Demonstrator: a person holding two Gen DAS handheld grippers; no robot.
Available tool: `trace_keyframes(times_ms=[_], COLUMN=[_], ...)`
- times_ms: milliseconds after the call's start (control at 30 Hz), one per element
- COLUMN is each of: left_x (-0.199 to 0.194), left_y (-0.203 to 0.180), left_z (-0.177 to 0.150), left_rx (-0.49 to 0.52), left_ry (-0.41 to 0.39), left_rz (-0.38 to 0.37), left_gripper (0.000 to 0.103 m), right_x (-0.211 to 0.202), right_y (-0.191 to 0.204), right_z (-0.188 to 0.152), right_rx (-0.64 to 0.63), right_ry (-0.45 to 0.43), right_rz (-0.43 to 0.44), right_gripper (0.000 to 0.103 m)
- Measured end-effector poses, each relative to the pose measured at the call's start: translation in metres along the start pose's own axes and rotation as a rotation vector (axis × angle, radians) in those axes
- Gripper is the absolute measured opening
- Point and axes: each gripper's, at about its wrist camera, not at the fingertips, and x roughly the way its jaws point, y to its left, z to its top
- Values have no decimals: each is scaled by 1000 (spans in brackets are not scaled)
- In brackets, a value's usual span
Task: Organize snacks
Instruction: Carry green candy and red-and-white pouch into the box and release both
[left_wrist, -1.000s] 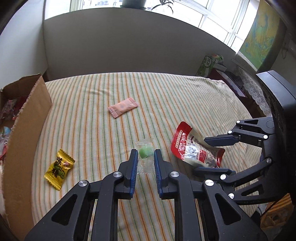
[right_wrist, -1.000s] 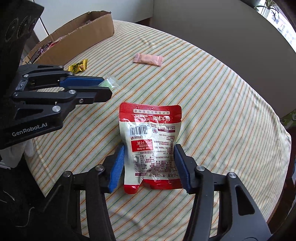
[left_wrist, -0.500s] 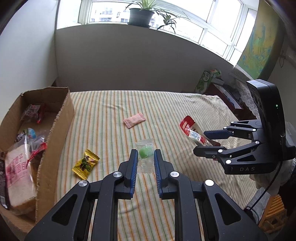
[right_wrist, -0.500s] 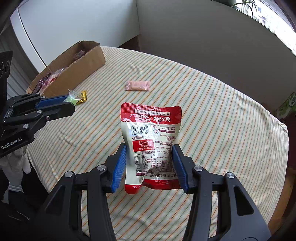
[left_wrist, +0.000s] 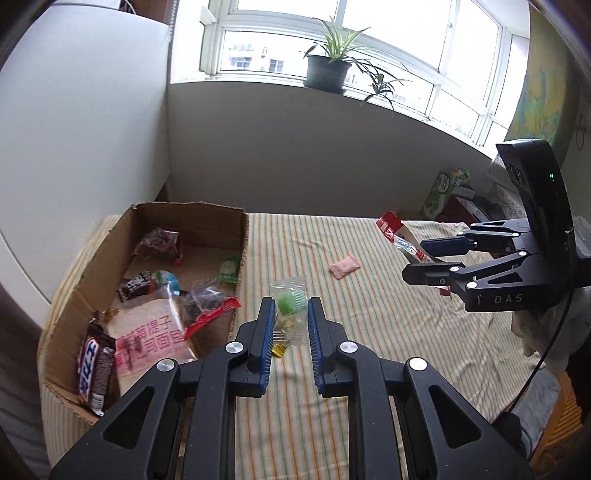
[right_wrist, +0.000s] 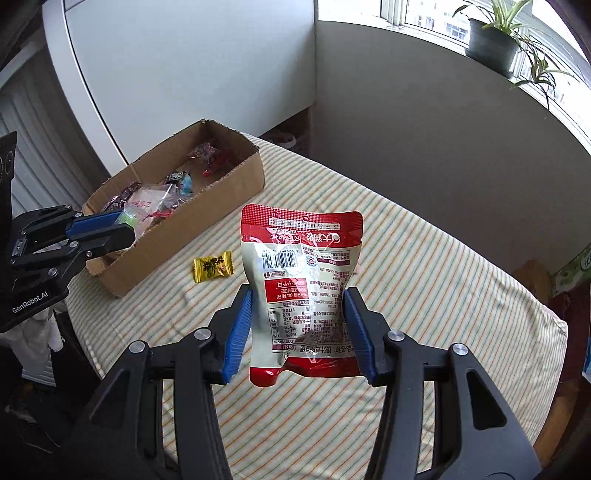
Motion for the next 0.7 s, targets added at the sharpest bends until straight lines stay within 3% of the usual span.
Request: trace_keyframes(times_ms=[700], left_x=[-27], left_y=[102], left_z=[-15], left_rx=[-124], left_ry=[-27], left_rz=[119], left_gripper=[16], right_x=[53], right_y=[97], right_z=[91], right_rx=[-121], right_ry=[1], right_rz=[51], right_gripper=[52])
